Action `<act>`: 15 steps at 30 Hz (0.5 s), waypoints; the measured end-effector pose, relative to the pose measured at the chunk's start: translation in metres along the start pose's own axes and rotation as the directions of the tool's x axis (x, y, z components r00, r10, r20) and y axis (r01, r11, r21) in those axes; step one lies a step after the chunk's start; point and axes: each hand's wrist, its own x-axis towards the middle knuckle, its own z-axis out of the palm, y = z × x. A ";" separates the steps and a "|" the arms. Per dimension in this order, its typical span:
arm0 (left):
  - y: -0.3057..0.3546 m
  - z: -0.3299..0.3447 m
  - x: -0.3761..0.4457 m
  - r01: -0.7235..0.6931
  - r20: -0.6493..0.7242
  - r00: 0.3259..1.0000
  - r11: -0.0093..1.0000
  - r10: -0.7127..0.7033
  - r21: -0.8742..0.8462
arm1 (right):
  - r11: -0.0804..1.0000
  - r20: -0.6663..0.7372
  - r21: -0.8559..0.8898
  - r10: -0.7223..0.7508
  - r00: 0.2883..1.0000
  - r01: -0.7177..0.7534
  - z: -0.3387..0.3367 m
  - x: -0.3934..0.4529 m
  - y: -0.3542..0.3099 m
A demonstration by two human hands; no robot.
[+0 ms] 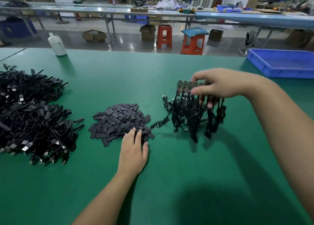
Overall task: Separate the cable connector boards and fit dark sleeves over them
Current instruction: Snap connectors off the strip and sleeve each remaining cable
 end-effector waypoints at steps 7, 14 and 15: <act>0.056 -0.030 -0.002 0.118 0.100 0.992 0.860 -0.078 -0.497 | 0.982 0.424 0.154 0.031 0.905 -0.106 0.055 -0.030 0.032; 0.150 -0.053 0.007 0.434 0.525 0.851 0.532 0.024 -0.727 | 0.984 0.373 0.119 0.077 0.925 -0.130 0.098 -0.027 0.064; 0.151 -0.051 0.007 0.409 0.509 0.861 0.588 0.006 -0.698 | 0.993 0.341 0.058 0.080 0.937 -0.106 0.099 -0.027 0.066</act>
